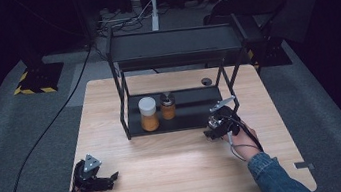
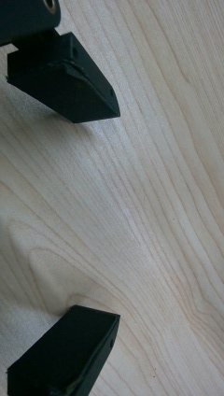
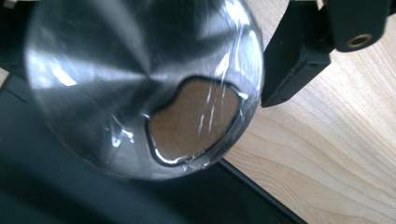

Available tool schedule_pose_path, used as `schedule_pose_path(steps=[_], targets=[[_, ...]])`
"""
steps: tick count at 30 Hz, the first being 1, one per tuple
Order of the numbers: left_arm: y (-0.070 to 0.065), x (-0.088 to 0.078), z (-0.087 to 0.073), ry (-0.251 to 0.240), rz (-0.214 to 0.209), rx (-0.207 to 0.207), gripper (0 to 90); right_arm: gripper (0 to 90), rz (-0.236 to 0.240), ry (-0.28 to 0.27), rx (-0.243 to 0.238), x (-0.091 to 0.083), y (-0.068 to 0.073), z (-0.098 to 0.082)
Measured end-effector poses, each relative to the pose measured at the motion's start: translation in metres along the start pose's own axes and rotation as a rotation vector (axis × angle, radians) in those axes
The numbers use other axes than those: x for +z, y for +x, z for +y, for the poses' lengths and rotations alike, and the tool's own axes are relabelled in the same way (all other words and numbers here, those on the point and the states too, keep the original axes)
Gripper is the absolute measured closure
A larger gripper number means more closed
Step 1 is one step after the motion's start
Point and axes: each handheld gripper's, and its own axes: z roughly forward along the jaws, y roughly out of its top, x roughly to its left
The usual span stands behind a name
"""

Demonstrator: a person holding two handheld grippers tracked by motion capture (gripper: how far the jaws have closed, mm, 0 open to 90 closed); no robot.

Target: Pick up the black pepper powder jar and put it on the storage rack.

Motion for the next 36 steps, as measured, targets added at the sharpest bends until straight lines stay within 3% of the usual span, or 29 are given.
schedule_pose_path(steps=[9, 17, 26, 36], targets=[[0.000, 0.000, 0.000, 0.000, 0.000, 0.000, 4.1, 18.3, -0.006, 0.026, 0.001, 0.007, 0.000, 0.006], [0.000, 0.000, 0.000, 0.000, 0.000, 0.000, 4.1, 30.2, -0.022, 0.040, -0.010, 0.008, 0.002, 0.008], [0.000, 0.000, 0.000, 0.000, 0.000, 0.000, 4.0, 30.7, -0.027, 0.045, -0.008, 0.006, 0.003, 0.010], [0.000, 0.000, 0.000, 0.000, 0.000, 0.000, 4.1, 30.7, -0.022, 0.022, -0.015, -0.014, 0.003, 0.019]])
